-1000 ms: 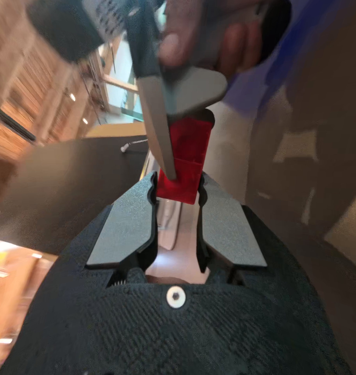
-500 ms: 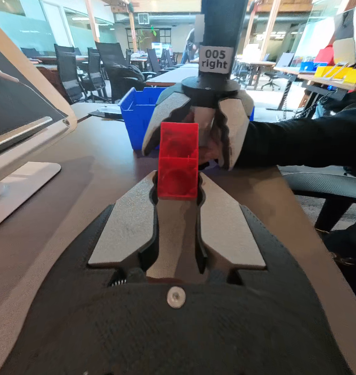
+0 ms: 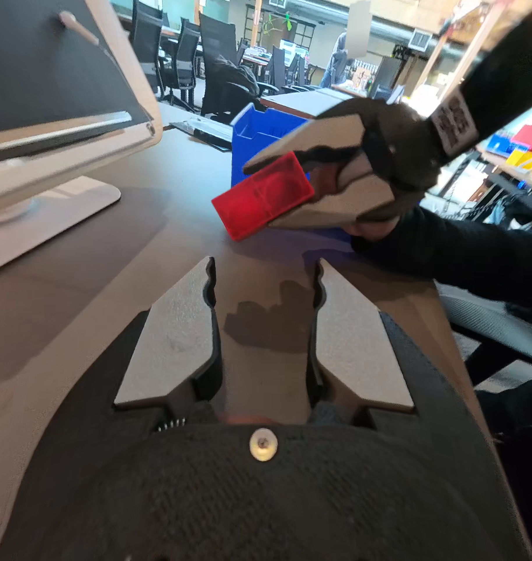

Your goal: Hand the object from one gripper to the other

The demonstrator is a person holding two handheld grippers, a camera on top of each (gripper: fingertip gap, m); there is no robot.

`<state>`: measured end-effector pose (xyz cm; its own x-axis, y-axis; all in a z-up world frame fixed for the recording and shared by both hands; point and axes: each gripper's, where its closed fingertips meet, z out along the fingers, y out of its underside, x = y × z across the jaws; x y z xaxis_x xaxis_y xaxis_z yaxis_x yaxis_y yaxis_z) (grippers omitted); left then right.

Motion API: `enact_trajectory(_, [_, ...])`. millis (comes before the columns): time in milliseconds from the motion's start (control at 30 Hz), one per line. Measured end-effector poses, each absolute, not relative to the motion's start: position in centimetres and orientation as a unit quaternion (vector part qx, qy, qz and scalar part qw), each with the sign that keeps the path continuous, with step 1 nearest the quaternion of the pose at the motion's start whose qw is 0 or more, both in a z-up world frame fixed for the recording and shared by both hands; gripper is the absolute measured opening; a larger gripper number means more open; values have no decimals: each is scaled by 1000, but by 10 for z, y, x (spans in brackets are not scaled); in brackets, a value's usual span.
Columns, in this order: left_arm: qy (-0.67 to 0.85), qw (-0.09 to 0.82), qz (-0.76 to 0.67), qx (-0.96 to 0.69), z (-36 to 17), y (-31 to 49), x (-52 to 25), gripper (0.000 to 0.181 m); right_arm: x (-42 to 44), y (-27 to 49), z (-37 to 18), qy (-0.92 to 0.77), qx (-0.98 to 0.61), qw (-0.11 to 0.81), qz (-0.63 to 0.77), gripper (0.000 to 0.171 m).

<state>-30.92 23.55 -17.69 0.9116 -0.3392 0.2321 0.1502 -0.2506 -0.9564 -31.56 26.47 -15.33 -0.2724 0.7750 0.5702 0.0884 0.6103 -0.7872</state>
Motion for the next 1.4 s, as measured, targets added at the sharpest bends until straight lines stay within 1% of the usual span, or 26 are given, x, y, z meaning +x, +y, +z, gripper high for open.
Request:
enact_trajectory(67, [33,599,-229,-767,-179,238,-310,66,-315,252,-162,-750,-264,533,291,34])
enact_trajectory(133, [16,586,-279,-761,-178,239,-300,78,-314,241,-167,-763,-233,544,262,34])
enact_trajectory(200, [10,565,-318,-761,-182,240,-288,78,-314,237,-168,-766,-214,561,232,34])
enact_trajectory(267, [6,553,-330,-765,-185,242,-282,85,-313,233,-169,-769,-197,570,212,34])
enact_trajectory(367, [2,554,-342,-759,-183,243,-278,87,-312,228,-170,-771,-174,583,190,34])
enact_trajectory(467, [-6,555,-352,-754,-182,243,-279,88,-312,226,-174,-778,-166,577,185,34])
enact_trajectory(567, [-16,550,-360,-753,-183,244,-281,86,-311,221,-180,-785,-155,573,178,34])
enact_trajectory(633, [-18,549,-345,-761,-186,245,-283,74,-311,216,-178,-782,-155,572,192,33])
enact_trajectory(700, [0,558,-307,-771,-187,246,-285,74,-311,214,-178,-781,-161,569,199,33])
enact_trajectory(767, [35,576,-227,-785,-187,247,-292,74,-311,214,-180,-784,-162,563,207,35])
enact_trajectory(833, [71,585,-105,-801,-191,248,-307,74,-310,217,-183,-790,-176,545,221,40])
enact_trajectory(867, [95,588,-34,-803,-189,247,-315,73,-310,218,-185,-794,-188,527,236,46])
enact_trajectory(900, [119,588,41,-799,-187,246,-325,73,-310,218,-187,-798,-203,506,257,45])
enact_trajectory(933, [146,590,109,-787,-182,244,-331,74,-309,219,-189,-799,-220,481,284,50])
enact_trajectory(967, [178,596,158,-767,-176,242,-331,73,-308,219,-189,-799,-240,455,311,52])
enact_trajectory(1067, [291,634,262,-667,-154,233,-312,74,-303,216,-180,-776,-290,361,428,53])
enact_trajectory(1100, [316,653,278,-629,-144,229,-302,74,-300,213,-178,-768,-304,315,467,60])
enact_trajectory(1133, [327,674,284,-599,-134,224,-295,73,-296,209,-174,-757,-314,265,509,63])
enact_trajectory(1167, [329,686,281,-584,-127,221,-289,74,-291,205,-169,-743,-318,215,549,62])
enact_trajectory(1233, [336,697,267,-574,-122,218,-280,74,-281,197,-156,-704,-317,126,623,70])
enact_trajectory(1267, [345,700,266,-565,-121,216,-275,74,-275,192,-148,-685,-309,80,655,72])
enact_trajectory(1333, [361,699,264,-558,-123,215,-266,74,-264,187,-136,-656,-294,5,694,71])
enact_trajectory(1367, [365,700,262,-555,-123,214,-263,74,-262,186,-133,-647,-294,-14,703,70])
enact_trajectory(1400, [367,702,260,-552,-123,214,-260,74,-262,185,-134,-644,-294,-25,706,63])
